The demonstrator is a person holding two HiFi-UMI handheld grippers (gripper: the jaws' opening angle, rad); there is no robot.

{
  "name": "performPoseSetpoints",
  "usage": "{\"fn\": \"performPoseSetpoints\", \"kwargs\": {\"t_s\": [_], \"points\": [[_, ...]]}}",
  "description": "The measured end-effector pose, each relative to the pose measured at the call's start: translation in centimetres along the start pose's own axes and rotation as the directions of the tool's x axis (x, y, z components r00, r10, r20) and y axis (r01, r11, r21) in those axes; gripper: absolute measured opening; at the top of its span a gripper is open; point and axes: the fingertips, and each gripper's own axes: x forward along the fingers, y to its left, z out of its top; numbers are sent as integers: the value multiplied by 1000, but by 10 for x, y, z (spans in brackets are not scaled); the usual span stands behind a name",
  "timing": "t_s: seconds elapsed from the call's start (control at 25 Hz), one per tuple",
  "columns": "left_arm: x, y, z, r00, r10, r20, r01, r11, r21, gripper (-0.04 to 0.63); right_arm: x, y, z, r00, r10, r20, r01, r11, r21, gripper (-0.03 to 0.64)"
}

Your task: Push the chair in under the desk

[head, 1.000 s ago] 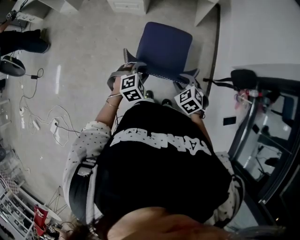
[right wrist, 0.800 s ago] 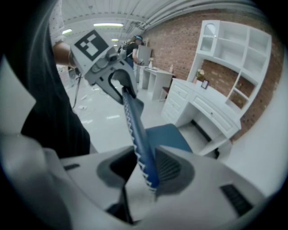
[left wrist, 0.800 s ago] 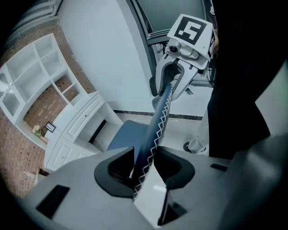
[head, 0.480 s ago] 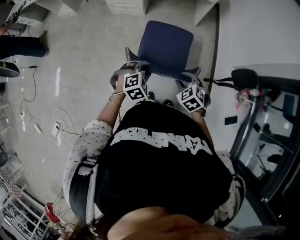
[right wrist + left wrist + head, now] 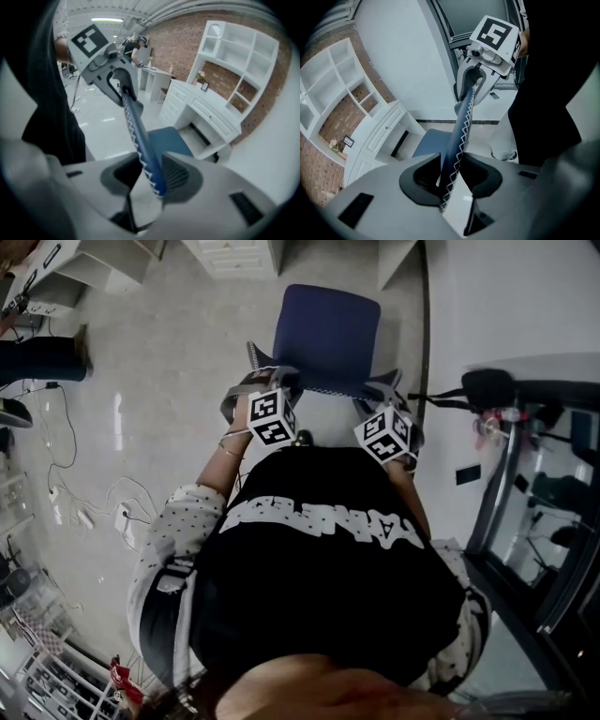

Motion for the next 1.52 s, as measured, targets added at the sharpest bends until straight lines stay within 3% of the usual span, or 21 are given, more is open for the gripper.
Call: {"fn": "performPoseSetpoints", "kwargs": {"t_s": [0.24, 0.76, 1.52], "points": [[8, 7, 4, 1000, -10, -7, 10, 1000, 4, 147, 6, -10, -3, 1000, 4, -3, -4, 1000, -2, 150], [45, 44, 37, 999, 4, -36, -4, 1000, -3, 135, 19, -77, -13, 1000, -12, -18, 12, 999, -32, 150], [53, 49, 46, 998, 3, -58, -5, 999, -32, 138, 27, -90, -17, 999, 39, 14, -37, 994, -100, 150]]}}
